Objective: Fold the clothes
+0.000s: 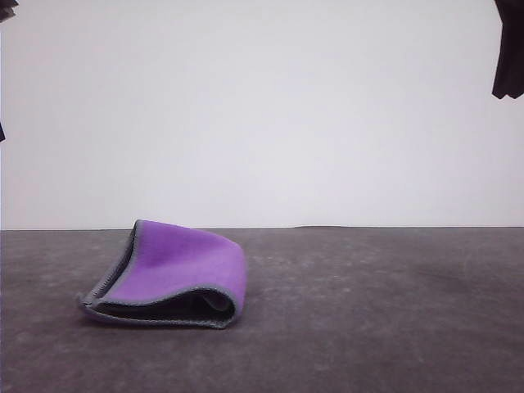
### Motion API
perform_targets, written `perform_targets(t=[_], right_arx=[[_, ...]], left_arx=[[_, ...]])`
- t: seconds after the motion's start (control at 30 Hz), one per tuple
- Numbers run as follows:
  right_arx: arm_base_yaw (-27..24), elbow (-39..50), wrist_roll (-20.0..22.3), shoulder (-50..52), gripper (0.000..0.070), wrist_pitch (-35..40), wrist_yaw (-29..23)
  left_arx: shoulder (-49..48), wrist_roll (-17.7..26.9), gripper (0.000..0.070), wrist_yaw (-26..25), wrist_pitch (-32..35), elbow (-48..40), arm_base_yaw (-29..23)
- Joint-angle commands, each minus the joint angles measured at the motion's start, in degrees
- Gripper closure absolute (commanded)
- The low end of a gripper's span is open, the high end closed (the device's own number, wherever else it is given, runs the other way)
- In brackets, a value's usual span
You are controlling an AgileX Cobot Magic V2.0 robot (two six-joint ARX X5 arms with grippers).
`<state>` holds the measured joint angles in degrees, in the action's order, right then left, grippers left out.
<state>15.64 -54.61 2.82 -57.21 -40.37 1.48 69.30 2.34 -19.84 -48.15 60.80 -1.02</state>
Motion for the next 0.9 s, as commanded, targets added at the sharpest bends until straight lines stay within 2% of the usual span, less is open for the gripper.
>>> perform_targets(t=[0.0,0.73,0.87], right_arx=[[0.2,-0.9,0.4,-0.3,0.0684,0.8,0.0],[0.2,-0.9,0.6,-0.3,0.0684,1.6,0.0],[0.2,-0.9,0.6,-0.3,0.0684,1.6,0.0]], left_arx=[[0.3,0.9,0.0700,-0.3,0.2,0.5,-0.1],[0.3,0.3,0.0700,-0.3,0.3,0.5,-0.1],[-0.6,4.5,0.0700,-0.1,2.0,0.3,-0.1]])
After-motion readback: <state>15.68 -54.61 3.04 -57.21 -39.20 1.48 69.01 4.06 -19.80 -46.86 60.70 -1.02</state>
